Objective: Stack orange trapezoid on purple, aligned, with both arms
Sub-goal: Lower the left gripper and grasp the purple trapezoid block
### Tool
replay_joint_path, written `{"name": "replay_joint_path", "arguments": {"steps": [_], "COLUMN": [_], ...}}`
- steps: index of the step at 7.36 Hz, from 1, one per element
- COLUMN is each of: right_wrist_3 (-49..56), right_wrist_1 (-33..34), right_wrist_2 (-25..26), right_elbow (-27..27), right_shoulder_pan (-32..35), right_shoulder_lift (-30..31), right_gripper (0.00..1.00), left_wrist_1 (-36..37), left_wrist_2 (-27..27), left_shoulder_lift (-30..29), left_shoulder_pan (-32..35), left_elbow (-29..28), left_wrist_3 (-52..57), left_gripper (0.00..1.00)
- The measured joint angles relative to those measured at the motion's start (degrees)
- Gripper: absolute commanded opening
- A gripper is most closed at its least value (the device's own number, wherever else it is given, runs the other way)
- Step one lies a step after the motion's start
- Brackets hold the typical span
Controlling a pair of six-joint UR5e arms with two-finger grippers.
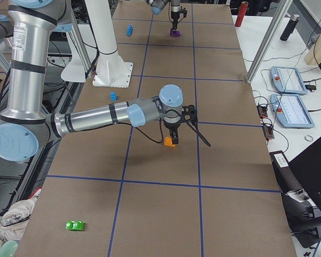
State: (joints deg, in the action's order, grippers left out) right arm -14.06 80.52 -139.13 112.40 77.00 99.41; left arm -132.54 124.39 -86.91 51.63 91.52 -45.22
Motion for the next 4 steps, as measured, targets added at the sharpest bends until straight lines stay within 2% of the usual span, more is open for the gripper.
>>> {"name": "replay_joint_path", "arguments": {"steps": [1,4], "right_wrist_3": [0.00,0.00], "right_wrist_1": [-0.01,-0.01], "right_wrist_2": [0.00,0.00], "right_elbow": [0.01,0.04], "right_shoulder_pan": [0.00,0.00], "right_shoulder_lift": [-0.01,0.02], "right_gripper": [1.00,1.00], "left_wrist_1": [-0.37,-0.43], "left_wrist_2": [-1.23,-2.04], "left_shoulder_lift": [-0.23,2.03], "left_shoulder_pan": [-0.89,-1.26], "left_elbow": [-0.31,2.81], "left_wrist_3": [-0.41,-0.25], "left_gripper": [0.00,0.00]}}
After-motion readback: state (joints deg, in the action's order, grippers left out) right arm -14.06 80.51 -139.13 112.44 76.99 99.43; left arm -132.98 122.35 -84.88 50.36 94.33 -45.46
